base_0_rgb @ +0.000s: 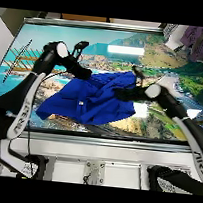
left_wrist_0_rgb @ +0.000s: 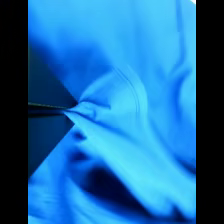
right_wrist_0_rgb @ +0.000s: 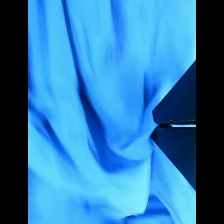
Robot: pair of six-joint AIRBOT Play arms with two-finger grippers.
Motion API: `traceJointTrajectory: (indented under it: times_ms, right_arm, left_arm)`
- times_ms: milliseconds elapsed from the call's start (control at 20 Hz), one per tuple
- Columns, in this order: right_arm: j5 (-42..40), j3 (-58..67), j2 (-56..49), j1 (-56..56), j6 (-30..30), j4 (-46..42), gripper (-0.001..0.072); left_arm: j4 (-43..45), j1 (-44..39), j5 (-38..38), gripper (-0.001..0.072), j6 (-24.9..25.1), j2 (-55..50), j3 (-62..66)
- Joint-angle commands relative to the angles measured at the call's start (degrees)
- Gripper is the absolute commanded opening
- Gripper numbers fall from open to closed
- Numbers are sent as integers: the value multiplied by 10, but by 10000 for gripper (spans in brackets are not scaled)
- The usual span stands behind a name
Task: Fold the clothes and pants, and hang the long-sleeved shirts on hangers.
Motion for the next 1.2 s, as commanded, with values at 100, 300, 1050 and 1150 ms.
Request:
traceJointTrajectory:
  times_ms: [100, 300, 1050, 1150]
  right_arm:
    - [205, 137, 69, -211, -78, -176, 8]
    - [166, 146, 55, -265, -78, -176, 9]
    - [171, 7, 166, -198, -30, -125, 600]
    - [170, -89, 232, -139, 59, -131, 578]
  left_arm:
    - [-156, -53, 60, 11, -44, 250, -254]
    - [-156, -174, 162, 11, -120, 332, -372]
    - [-146, -204, 269, 11, -130, 189, -353]
    - [-146, -205, 268, 11, -130, 187, -353]
